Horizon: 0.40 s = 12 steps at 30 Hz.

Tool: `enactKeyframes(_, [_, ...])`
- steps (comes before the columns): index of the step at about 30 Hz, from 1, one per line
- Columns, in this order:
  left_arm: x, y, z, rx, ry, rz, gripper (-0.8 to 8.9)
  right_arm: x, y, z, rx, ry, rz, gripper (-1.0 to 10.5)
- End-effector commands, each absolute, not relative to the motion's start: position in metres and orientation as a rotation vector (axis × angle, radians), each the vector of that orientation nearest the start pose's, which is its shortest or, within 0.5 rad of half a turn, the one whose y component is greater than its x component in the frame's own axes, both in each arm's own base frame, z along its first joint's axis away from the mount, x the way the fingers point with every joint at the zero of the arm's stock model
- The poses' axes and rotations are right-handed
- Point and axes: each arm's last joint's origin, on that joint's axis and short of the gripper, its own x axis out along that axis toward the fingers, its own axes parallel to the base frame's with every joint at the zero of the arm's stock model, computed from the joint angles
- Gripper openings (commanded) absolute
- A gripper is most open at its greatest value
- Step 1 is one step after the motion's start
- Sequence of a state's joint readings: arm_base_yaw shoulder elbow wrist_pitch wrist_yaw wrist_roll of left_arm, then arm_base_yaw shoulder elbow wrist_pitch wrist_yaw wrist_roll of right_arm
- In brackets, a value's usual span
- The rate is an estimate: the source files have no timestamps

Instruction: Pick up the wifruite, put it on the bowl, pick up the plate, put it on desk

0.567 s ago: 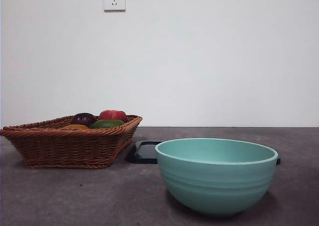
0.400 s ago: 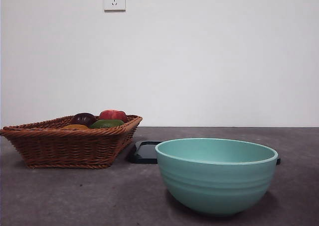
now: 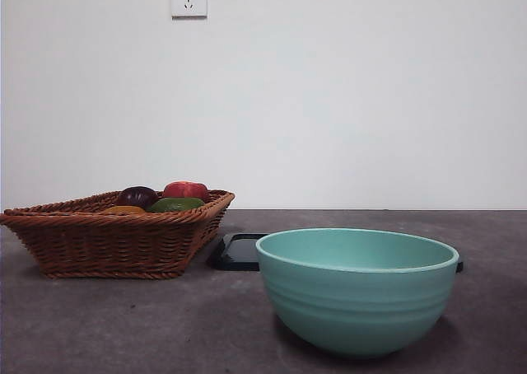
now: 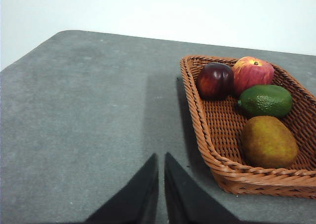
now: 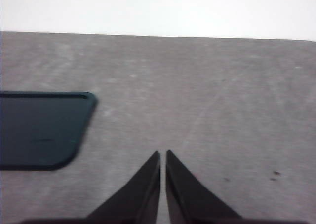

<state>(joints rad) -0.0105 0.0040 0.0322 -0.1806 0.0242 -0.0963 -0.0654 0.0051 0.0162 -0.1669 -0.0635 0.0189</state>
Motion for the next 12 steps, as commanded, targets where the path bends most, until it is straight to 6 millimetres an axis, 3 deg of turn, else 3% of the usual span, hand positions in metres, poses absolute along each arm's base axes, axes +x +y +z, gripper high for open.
enactKeyframes(1, [0.096,-0.002,0.151,-0.134,0.172,-0.024,0.17,0.096,-0.003,0.153,0.087,0.15,0.04,0.1])
enactKeyframes(5, [0.094,-0.003,0.157,-0.213,0.168,-0.033,0.17,0.093,-0.002,0.164,0.158,0.154,0.042,0.1])
enactKeyframes(12, [0.09,-0.01,0.183,-0.327,0.126,-0.14,0.17,0.083,0.001,0.199,0.238,0.096,0.049,0.1])
